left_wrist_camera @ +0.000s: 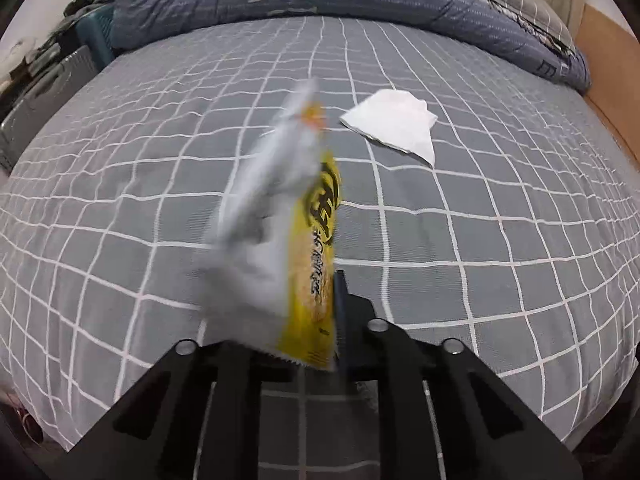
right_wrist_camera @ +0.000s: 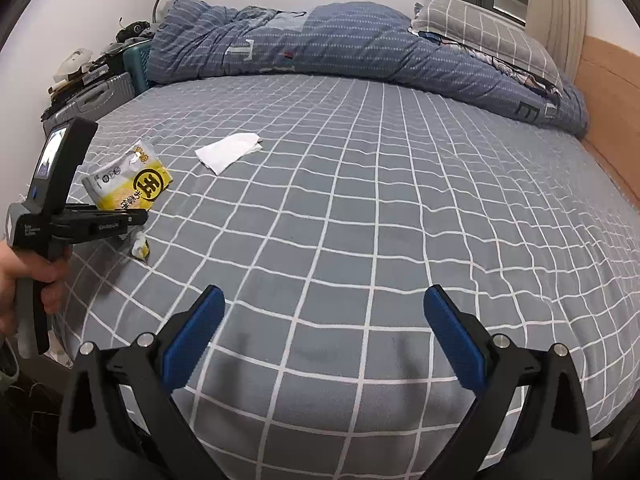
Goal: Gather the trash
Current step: 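Grasp the white tissue with the right tool while the left tool holds the packet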
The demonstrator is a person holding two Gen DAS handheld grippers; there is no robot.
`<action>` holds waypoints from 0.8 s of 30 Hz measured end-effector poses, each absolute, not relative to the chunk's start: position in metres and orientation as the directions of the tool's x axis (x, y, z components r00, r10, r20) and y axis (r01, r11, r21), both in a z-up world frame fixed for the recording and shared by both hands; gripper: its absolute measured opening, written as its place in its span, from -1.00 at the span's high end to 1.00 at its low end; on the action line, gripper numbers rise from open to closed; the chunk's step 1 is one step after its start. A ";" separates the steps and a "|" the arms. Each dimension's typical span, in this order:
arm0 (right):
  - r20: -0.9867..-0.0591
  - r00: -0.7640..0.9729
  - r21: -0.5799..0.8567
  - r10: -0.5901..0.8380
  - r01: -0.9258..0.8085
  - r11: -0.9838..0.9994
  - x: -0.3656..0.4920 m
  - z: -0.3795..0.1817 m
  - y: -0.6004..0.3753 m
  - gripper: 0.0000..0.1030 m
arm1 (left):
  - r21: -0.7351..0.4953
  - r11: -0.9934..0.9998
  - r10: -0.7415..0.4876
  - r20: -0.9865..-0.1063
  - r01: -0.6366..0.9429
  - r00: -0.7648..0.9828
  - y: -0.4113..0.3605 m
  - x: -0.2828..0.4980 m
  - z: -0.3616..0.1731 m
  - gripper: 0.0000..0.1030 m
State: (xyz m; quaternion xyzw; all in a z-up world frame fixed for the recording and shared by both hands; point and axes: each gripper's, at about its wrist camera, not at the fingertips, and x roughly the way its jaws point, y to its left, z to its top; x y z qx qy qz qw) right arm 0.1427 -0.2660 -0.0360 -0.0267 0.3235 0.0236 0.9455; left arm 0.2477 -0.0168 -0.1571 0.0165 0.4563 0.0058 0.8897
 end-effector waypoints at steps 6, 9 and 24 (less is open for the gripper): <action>-0.603 0.797 -0.030 0.035 -0.066 0.997 0.145 -0.029 -0.261 -0.86 | 0.051 0.998 0.027 -0.794 0.022 0.607 -0.014 0.235 -0.146 0.91; -0.599 0.800 -0.028 0.038 -0.068 0.997 0.148 -0.027 -0.257 -0.86 | 0.032 0.999 -0.001 -0.789 0.043 0.614 -0.008 0.224 -0.137 0.92; -0.612 0.790 -0.078 0.021 -0.087 0.993 0.183 -0.013 -0.188 -0.86 | 0.007 0.999 -0.031 -0.740 0.054 0.672 0.035 0.184 -0.110 0.92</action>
